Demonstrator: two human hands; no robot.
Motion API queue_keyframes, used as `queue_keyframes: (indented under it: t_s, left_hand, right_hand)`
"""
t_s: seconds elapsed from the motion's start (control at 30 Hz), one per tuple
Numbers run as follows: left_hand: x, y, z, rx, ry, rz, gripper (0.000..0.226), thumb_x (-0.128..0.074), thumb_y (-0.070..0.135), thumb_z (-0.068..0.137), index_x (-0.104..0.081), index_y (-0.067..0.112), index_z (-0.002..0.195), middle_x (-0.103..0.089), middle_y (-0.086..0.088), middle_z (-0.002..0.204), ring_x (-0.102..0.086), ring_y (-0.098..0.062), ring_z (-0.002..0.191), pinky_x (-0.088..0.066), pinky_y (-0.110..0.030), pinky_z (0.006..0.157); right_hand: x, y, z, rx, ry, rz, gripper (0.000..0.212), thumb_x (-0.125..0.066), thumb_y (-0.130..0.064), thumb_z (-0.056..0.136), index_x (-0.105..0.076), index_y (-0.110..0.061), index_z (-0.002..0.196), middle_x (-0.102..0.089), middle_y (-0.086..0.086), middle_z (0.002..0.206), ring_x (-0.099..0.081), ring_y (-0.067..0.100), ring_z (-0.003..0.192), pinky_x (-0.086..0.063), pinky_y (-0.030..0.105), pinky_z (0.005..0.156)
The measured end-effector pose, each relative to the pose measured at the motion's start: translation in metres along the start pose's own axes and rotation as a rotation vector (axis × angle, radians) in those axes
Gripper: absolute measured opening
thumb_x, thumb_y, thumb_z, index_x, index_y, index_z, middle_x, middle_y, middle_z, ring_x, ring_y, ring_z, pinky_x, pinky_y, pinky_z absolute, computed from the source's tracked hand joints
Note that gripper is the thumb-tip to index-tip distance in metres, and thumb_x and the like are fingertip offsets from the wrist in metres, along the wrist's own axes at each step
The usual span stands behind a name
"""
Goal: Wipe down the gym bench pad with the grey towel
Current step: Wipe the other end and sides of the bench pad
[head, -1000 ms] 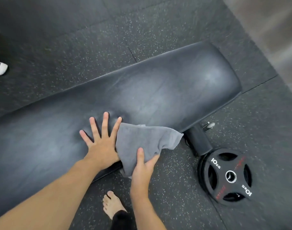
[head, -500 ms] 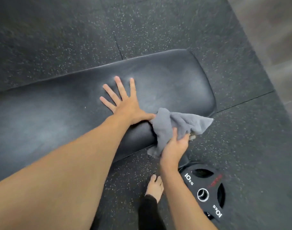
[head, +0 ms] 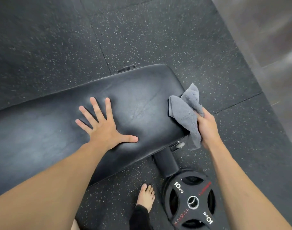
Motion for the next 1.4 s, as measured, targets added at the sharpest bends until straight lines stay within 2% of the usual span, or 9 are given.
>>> queue_keyframes:
  t_s: [0.1, 0.3, 0.43, 0.67, 0.8, 0.97, 1.23, 1.33, 1.4]
  left_hand:
    - [0.002, 0.0, -0.001, 0.007, -0.026, -0.002, 0.166, -0.058, 0.098, 0.03, 0.045, 0.029, 0.14, 0.057, -0.014, 0.143, 0.042, -0.053, 0.134, 0.013, -0.075, 0.107]
    - [0.001, 0.0, 0.0, -0.011, -0.029, -0.025, 0.165, -0.058, 0.098, 0.031, 0.048, 0.029, 0.138, 0.058, -0.014, 0.141, 0.044, -0.053, 0.132, 0.015, -0.074, 0.105]
    - [0.001, 0.0, 0.001, -0.018, -0.043, -0.042, 0.166, -0.06, 0.096, 0.032, 0.048, 0.028, 0.138, 0.059, -0.015, 0.14, 0.046, -0.054, 0.13, 0.018, -0.074, 0.103]
    - [0.001, 0.0, 0.003, 0.005, -0.087, -0.033, 0.166, -0.058, 0.097, 0.034, 0.051, 0.023, 0.135, 0.064, -0.019, 0.132, 0.048, -0.056, 0.125, 0.016, -0.076, 0.103]
    - [0.001, -0.001, 0.004, 0.017, -0.112, -0.035, 0.167, -0.061, 0.095, 0.035, 0.053, 0.022, 0.133, 0.065, -0.02, 0.13, 0.051, -0.057, 0.122, 0.017, -0.076, 0.1]
    - [0.002, -0.001, 0.005, 0.024, -0.119, -0.027, 0.166, -0.064, 0.093, 0.039, 0.054, 0.023, 0.132, 0.065, -0.019, 0.13, 0.055, -0.055, 0.119, 0.021, -0.075, 0.098]
    - [0.001, -0.001, 0.006, 0.018, -0.083, -0.032, 0.165, -0.068, 0.089, 0.041, 0.051, 0.024, 0.134, 0.065, -0.018, 0.131, 0.058, -0.053, 0.116, 0.026, -0.073, 0.094]
    - [0.001, -0.001, 0.006, 0.019, -0.06, -0.028, 0.165, -0.068, 0.09, 0.039, 0.05, 0.024, 0.136, 0.065, -0.018, 0.132, 0.057, -0.052, 0.117, 0.027, -0.072, 0.093]
    - [0.001, 0.0, 0.006, 0.028, -0.063, -0.013, 0.165, -0.067, 0.089, 0.04, 0.05, 0.024, 0.136, 0.065, -0.018, 0.131, 0.056, -0.053, 0.118, 0.026, -0.074, 0.095]
  right_hand:
    - [0.004, 0.007, -0.004, -0.023, 0.02, -0.037, 0.016, -0.058, -0.018, 0.099, -0.071, -0.02, 0.108, -0.077, -0.008, 0.099, -0.069, 0.006, 0.09, -0.053, 0.031, 0.08]
    - [0.001, 0.027, -0.032, -0.042, 0.156, 0.069, 0.02, -0.056, -0.021, 0.101, -0.07, -0.023, 0.115, -0.077, -0.004, 0.106, -0.072, 0.01, 0.096, -0.055, 0.029, 0.081]
    - [0.002, 0.021, -0.025, -0.013, 0.152, -0.004, 0.022, -0.056, -0.016, 0.101, -0.07, -0.021, 0.117, -0.075, -0.002, 0.107, -0.069, 0.009, 0.092, -0.053, 0.03, 0.082]
    - [-0.011, -0.03, 0.03, 0.006, -0.048, -0.359, 0.017, -0.058, -0.019, 0.097, -0.074, -0.025, 0.096, -0.076, -0.005, 0.091, -0.065, 0.014, 0.085, -0.05, 0.034, 0.078]
    - [-0.061, -0.084, 0.079, 0.155, -0.133, -0.591, 0.015, -0.053, -0.021, 0.098, -0.066, -0.018, 0.092, -0.069, 0.0, 0.09, -0.058, 0.016, 0.081, -0.047, 0.032, 0.072]
    - [-0.14, -0.135, 0.122, 0.232, -0.278, -0.891, 0.019, -0.049, -0.026, 0.092, -0.066, -0.019, 0.09, -0.071, 0.001, 0.091, -0.062, 0.023, 0.085, -0.05, 0.039, 0.079]
    - [-0.188, -0.15, 0.109, 0.272, -0.459, -1.194, 0.017, -0.051, -0.037, 0.097, -0.068, -0.035, 0.096, -0.07, -0.001, 0.103, -0.061, 0.029, 0.107, -0.043, 0.034, 0.083]
    - [-0.23, -0.148, 0.086, 0.401, -0.511, -1.217, 0.029, -0.049, -0.04, 0.1, -0.068, -0.032, 0.121, -0.07, 0.002, 0.125, -0.059, 0.029, 0.12, -0.041, 0.034, 0.089]
    - [-0.262, -0.138, 0.065, 0.503, -0.532, -1.218, 0.028, -0.049, -0.036, 0.1, -0.068, -0.025, 0.117, -0.07, 0.006, 0.125, -0.06, 0.031, 0.119, -0.039, 0.034, 0.086]
Point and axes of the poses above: each hand's wrist, its own z-axis towards the middle knuckle, its own x-axis out of the back of the hand, y = z × x, the point moved 6 cm from there along z, towards the middle knuckle
